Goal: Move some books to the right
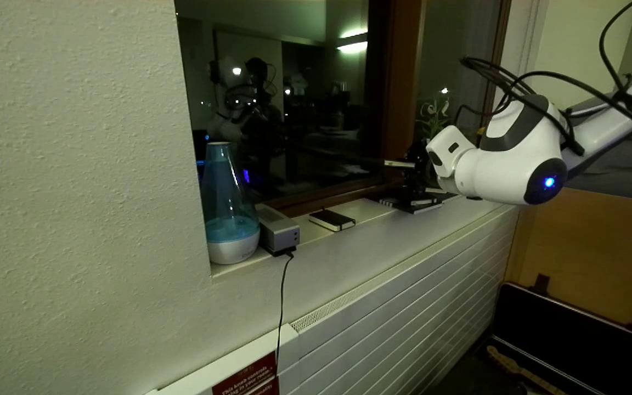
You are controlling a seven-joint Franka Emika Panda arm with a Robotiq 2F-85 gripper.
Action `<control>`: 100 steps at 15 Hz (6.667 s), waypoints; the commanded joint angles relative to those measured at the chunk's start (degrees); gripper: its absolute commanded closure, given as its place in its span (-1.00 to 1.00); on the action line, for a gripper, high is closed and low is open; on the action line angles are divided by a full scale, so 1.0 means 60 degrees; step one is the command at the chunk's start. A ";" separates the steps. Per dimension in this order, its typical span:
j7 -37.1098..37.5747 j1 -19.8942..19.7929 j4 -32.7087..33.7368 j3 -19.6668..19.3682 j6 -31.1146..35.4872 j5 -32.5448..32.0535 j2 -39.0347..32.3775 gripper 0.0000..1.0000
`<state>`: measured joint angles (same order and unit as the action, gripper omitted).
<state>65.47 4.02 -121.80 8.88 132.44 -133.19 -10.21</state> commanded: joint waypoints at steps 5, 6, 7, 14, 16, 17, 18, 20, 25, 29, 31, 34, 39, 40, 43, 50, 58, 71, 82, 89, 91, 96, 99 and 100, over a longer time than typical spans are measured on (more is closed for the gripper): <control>0.0639 0.0168 -0.0435 0.0194 0.2225 -0.0261 0.1375 0.91; 0.0642 0.0209 -0.0421 0.0197 0.2438 -0.0298 0.1437 0.91; 0.0678 0.0243 -0.0411 0.0200 0.2626 -0.0356 0.1492 0.91; 0.1113 0.0451 -0.0308 0.0371 0.3631 -0.1083 0.1676 0.91; 0.1258 0.0514 -0.0220 0.0427 0.3884 -0.1303 0.1634 0.91; 0.1333 0.0535 -0.0190 0.0464 0.3997 -0.1410 0.1622 0.91; 0.1401 0.0554 -0.0143 0.0507 0.4092 -0.1533 0.1594 0.91; 0.1485 0.0604 0.0014 0.0598 0.4258 -0.1732 0.1490 0.91; 0.1560 0.0732 0.0583 0.0770 0.4263 -0.2336 0.1064 0.91; 0.1148 0.0749 0.1289 0.0743 0.4120 -0.2211 0.0249 0.91; 0.1061 0.0710 0.1644 0.0677 0.3981 -0.2334 -0.0267 0.91; 0.0995 0.0692 0.2208 0.0519 0.3804 -0.2515 -0.1014 0.91; 0.0455 0.0774 0.3388 0.0635 0.3215 -0.2739 -0.2093 0.91; 0.0279 0.0816 0.3601 0.0652 0.3148 -0.2733 -0.2262 0.91; -0.0227 0.0976 0.4159 0.0764 0.3062 -0.2729 -0.2690 0.91; -0.0796 0.1180 0.4599 0.0665 0.3152 -0.2719 -0.3107 0.91; -0.0867 0.1009 0.4307 0.0544 0.3437 -0.2719 -0.2904 0.91; -0.0681 0.0506 0.3199 0.0495 0.3759 -0.2719 -0.2094 0.91; -0.0560 0.0336 0.2115 0.0854 0.3825 -0.2712 -0.1527 0.91; -0.0473 0.0297 0.1728 0.1230 0.3816 -0.2706 -0.1240 0.91; -0.0473 0.0264 0.1603 0.1299 0.3841 -0.2702 -0.1199 0.91; -0.0549 0.0207 0.1680 0.1357 0.3758 -0.2701 -0.1299 0.91; -0.0609 0.0191 0.1897 0.1357 0.3653 -0.2701 -0.1476 0.91; -0.0620 0.0188 0.1955 0.1348 0.3641 -0.2701 -0.1520 0.91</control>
<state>62.09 6.72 -109.67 15.92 154.59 -149.40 -20.44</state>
